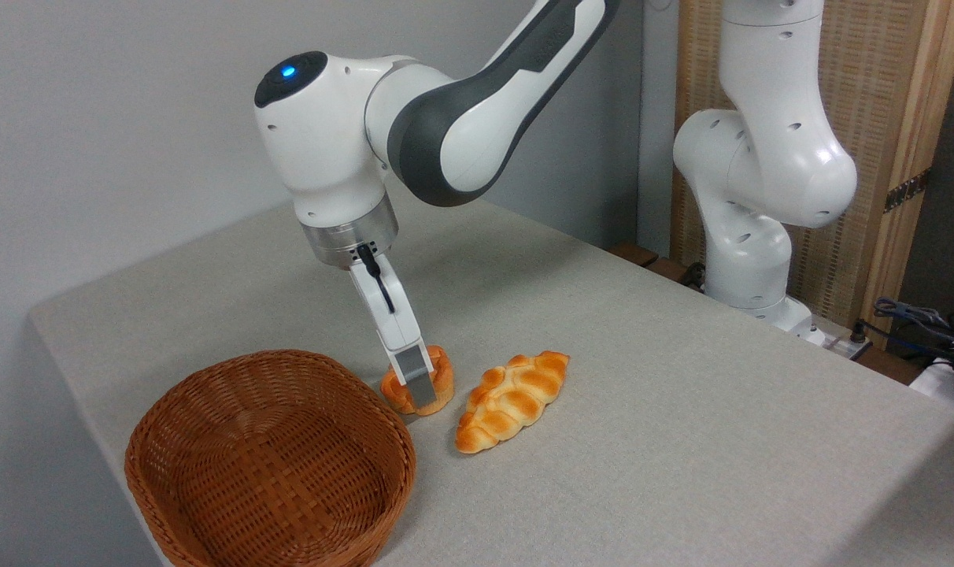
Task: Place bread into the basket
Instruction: 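Lower the gripper fingers around the round bun and close on it, then lift the held bun and carry it toward the wicker basket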
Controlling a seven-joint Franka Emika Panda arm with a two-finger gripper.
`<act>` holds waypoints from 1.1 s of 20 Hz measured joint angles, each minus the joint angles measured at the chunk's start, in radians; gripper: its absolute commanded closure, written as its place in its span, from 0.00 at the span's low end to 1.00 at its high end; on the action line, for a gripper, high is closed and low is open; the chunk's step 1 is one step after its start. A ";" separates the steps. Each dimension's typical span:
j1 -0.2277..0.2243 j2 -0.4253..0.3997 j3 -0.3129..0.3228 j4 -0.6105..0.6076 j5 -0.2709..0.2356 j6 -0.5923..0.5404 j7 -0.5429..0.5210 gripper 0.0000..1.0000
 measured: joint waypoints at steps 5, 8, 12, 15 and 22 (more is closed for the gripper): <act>-0.002 0.001 0.000 0.000 0.003 0.000 0.000 0.43; -0.002 0.001 0.000 0.000 0.003 0.000 0.000 0.45; -0.003 0.001 0.000 0.000 0.004 0.000 0.000 0.40; -0.003 0.001 0.000 0.000 0.004 0.000 0.000 0.39; -0.004 0.000 0.000 0.000 0.004 -0.012 0.000 0.40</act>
